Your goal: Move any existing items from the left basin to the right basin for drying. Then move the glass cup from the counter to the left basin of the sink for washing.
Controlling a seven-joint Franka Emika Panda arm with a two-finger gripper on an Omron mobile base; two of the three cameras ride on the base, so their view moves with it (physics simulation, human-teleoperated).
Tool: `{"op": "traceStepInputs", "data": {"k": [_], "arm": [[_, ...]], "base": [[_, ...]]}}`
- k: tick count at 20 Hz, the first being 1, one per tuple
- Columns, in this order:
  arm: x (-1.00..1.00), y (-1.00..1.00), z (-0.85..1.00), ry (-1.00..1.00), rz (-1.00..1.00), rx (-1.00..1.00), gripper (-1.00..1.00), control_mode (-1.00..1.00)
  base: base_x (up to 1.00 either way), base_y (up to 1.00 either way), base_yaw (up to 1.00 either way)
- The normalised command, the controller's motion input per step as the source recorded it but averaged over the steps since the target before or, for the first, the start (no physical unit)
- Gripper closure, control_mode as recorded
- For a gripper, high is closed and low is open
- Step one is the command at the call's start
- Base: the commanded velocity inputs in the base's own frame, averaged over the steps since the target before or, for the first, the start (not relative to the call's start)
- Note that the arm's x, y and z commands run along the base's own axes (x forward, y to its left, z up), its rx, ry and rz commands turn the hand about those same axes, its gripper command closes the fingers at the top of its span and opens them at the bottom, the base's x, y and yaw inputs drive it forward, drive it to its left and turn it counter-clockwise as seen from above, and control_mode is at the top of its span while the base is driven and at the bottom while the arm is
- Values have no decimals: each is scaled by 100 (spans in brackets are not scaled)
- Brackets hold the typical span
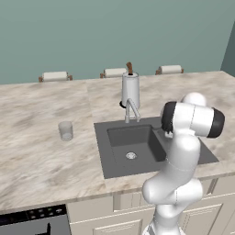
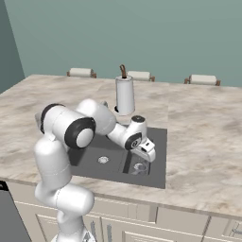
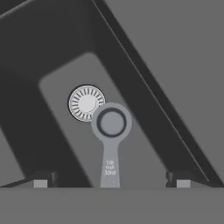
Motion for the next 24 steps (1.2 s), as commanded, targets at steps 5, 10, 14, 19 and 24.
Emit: {"op": "traceStepInputs", "data": {"k": [5,10,14,19,24], "arm": [[-1,0,56,0,0,0,-100,-100],[-4,2,57,0,0,0,-100,-100],[-3,8,56,0,0,0,-100,-100],[-8,14,49,0,0,0,-100,-100],[-17,23,39,1,0,0,-100,-100]], "base": [[0,0,0],[0,0,0],[0,0,0],[0,0,0],[0,0,0]]}}
